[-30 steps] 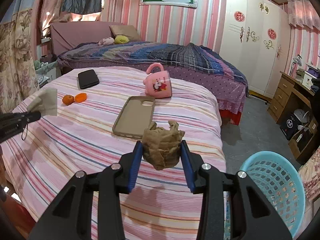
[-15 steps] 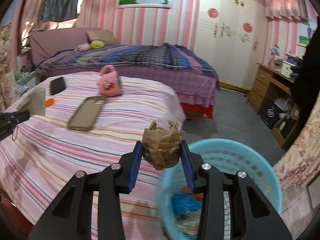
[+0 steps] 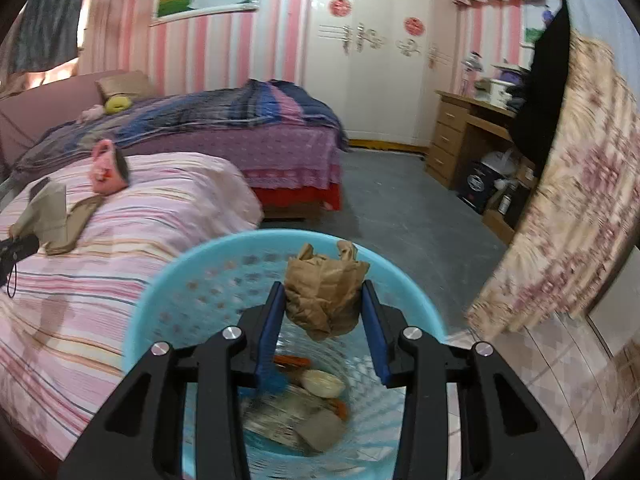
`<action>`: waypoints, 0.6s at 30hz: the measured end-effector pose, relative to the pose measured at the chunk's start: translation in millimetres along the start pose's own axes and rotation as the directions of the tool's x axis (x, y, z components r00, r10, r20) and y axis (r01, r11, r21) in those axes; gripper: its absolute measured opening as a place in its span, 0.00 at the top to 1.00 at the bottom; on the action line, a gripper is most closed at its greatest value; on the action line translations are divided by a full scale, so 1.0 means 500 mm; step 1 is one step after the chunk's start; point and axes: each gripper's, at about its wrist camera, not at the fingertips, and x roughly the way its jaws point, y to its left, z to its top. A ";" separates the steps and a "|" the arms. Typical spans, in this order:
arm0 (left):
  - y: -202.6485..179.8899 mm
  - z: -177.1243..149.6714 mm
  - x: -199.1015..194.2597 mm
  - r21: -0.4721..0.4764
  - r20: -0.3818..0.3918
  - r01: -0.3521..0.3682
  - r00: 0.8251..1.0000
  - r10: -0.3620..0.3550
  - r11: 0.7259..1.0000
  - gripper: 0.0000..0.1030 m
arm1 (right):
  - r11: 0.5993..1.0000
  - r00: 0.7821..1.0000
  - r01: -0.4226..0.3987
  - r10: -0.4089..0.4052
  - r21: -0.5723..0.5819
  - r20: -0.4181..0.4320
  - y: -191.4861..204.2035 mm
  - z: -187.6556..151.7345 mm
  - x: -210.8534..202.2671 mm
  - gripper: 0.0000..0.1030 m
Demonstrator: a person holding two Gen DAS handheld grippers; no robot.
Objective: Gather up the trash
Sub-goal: 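Carry the mask and cork piece over the blue basket with both tools, then open both tools over the basket to drop the mask and cork piece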
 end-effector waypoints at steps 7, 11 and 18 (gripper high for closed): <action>-0.113 0.006 0.046 0.052 -0.032 0.084 0.996 -0.083 0.995 0.84 | 0.998 0.999 0.030 -0.029 0.056 -0.022 -0.073 -0.018 0.018 0.62; -0.166 0.020 0.060 0.077 -0.032 0.121 0.992 -0.119 0.990 0.84 | 0.997 0.999 0.024 -0.022 0.078 -0.027 -0.087 -0.018 0.032 0.63; -0.244 0.042 0.090 0.118 -0.051 0.182 0.983 -0.177 0.976 0.78 | 0.995 1.000 0.021 -0.019 0.095 -0.020 -0.089 -0.015 0.044 0.63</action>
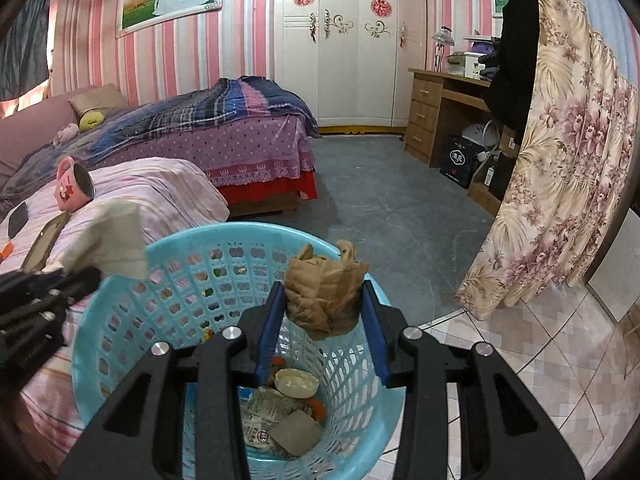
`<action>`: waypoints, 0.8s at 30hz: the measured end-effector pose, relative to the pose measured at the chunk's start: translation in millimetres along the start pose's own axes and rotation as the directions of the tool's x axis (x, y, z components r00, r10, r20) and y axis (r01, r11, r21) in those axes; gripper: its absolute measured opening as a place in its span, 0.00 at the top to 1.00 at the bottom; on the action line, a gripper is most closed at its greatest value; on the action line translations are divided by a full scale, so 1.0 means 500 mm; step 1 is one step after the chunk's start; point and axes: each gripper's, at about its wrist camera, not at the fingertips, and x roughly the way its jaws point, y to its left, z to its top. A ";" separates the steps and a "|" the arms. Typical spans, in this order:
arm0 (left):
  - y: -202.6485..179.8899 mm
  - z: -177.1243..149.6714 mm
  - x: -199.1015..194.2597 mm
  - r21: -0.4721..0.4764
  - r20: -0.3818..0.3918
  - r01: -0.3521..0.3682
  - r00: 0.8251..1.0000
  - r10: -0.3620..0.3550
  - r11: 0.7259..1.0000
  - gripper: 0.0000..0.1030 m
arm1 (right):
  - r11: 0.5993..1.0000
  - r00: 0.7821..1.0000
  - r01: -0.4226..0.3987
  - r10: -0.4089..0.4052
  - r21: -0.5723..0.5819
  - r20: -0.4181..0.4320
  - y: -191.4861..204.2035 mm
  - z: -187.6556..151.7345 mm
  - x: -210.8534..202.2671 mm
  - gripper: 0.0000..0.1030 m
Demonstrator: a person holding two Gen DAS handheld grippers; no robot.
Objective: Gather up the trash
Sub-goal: 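Open both tools over the basket to drop the mask and cork piece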
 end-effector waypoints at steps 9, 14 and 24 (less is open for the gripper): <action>0.005 0.011 -0.013 0.004 0.059 -0.027 0.998 0.027 1.000 0.16 | 1.000 1.000 0.008 -0.008 0.012 -0.008 0.001 -0.005 0.005 0.63; 0.077 0.013 -0.025 -0.080 0.064 -0.064 0.996 0.069 0.995 0.09 | 1.000 1.000 0.010 -0.010 0.012 -0.008 0.005 -0.001 0.006 0.62; 0.181 -0.017 -0.047 -0.159 0.061 -0.140 0.987 0.151 0.977 0.05 | 1.000 1.000 0.023 -0.023 0.007 -0.007 0.035 -0.001 0.009 0.29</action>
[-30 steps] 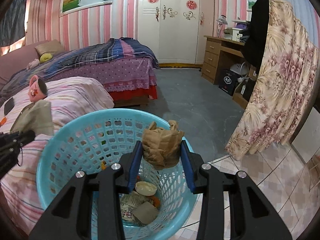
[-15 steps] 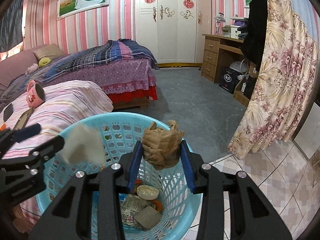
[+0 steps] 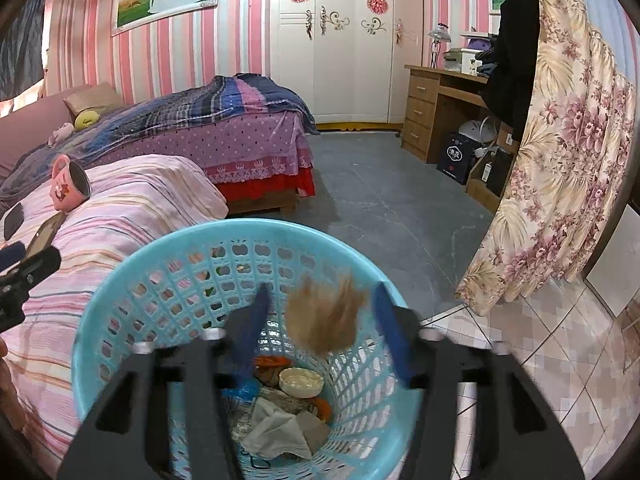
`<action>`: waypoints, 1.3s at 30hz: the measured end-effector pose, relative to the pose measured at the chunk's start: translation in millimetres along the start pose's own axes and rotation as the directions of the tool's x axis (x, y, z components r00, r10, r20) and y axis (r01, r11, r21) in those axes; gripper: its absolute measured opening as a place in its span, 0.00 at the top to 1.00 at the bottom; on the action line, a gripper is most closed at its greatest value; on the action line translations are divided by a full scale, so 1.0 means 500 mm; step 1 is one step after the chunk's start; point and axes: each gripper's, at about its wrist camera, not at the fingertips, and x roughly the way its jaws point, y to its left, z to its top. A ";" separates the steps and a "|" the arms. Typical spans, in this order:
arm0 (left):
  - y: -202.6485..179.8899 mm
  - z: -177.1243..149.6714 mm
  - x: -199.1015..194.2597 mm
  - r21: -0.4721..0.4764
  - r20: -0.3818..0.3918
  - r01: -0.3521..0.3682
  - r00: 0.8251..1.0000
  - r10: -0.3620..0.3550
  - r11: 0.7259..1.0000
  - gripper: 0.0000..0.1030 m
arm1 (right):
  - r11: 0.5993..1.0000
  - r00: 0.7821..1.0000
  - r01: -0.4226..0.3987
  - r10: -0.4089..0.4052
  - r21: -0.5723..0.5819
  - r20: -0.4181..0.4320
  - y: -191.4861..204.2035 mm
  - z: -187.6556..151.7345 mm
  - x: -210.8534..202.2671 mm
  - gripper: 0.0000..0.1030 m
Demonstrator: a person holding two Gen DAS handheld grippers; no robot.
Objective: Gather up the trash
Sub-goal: 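Open both tools over the basket to drop the mask and cork piece, then move both open tools back over the bed toward the orange peel and cap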
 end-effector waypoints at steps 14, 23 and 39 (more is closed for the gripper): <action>0.125 -0.006 -0.053 -0.029 0.025 -0.110 0.994 0.111 0.994 0.05 | 1.000 1.000 0.028 -0.028 -0.015 0.012 0.073 0.013 -0.010 0.07; 0.242 0.004 -0.097 -0.058 0.052 -0.186 0.981 0.189 0.981 0.05 | 0.999 1.000 -0.016 0.016 -0.036 0.015 0.170 0.029 -0.013 0.06; 0.442 0.041 -0.127 -0.091 0.085 -0.295 0.949 0.303 0.951 0.05 | 0.990 0.996 -0.081 0.084 -0.116 0.029 0.358 0.047 -0.011 0.06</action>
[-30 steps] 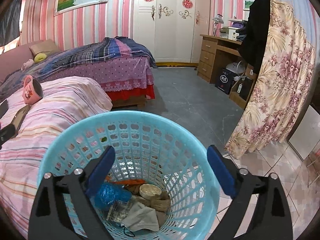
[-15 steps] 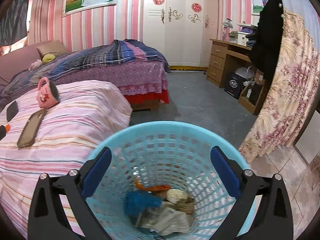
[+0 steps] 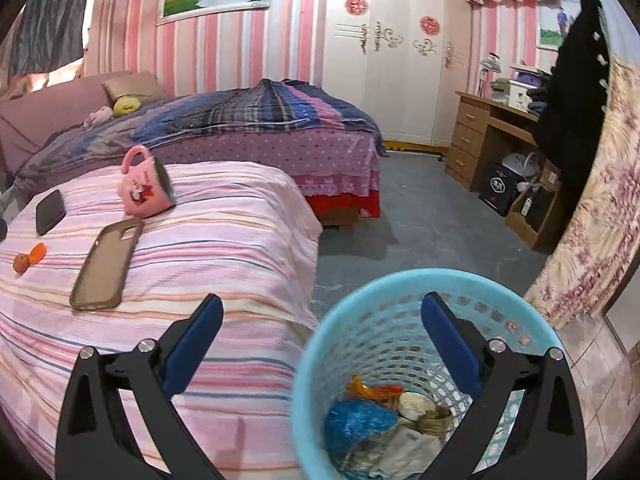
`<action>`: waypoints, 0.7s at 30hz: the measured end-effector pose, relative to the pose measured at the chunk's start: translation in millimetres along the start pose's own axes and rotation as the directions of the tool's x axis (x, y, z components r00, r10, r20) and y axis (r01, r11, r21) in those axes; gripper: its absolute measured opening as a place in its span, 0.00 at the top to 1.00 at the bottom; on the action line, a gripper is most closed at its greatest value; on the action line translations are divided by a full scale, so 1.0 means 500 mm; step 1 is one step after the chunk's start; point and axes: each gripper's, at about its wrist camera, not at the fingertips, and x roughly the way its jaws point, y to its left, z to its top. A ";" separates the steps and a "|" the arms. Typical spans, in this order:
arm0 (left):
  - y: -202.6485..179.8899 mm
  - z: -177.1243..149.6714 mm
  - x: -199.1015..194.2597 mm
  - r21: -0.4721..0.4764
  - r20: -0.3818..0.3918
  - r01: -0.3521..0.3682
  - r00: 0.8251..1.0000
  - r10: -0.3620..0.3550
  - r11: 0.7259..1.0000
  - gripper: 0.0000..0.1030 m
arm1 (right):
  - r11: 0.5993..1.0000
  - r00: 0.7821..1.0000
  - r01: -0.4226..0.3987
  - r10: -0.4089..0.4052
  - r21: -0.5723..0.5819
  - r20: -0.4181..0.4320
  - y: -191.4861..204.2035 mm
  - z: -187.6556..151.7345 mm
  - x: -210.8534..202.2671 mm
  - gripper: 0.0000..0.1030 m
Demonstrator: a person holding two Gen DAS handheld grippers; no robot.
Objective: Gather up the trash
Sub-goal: 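Move both open tools back over the bed toward the orange peel and cap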
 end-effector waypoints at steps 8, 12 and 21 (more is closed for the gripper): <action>0.105 -0.009 0.046 -0.080 -0.036 -0.034 0.999 0.031 0.996 0.05 | 0.997 0.998 -0.055 0.056 -0.050 0.016 0.077 0.021 -0.007 0.06; 0.164 -0.011 0.071 -0.125 -0.063 -0.066 0.996 0.058 0.990 0.05 | 0.989 0.993 -0.116 0.119 -0.090 0.019 0.138 0.044 -0.015 0.06; 0.275 -0.027 0.109 -0.184 -0.121 -0.134 0.986 0.113 0.974 0.05 | 0.967 0.977 -0.206 0.212 -0.151 0.023 0.274 0.093 0.009 0.05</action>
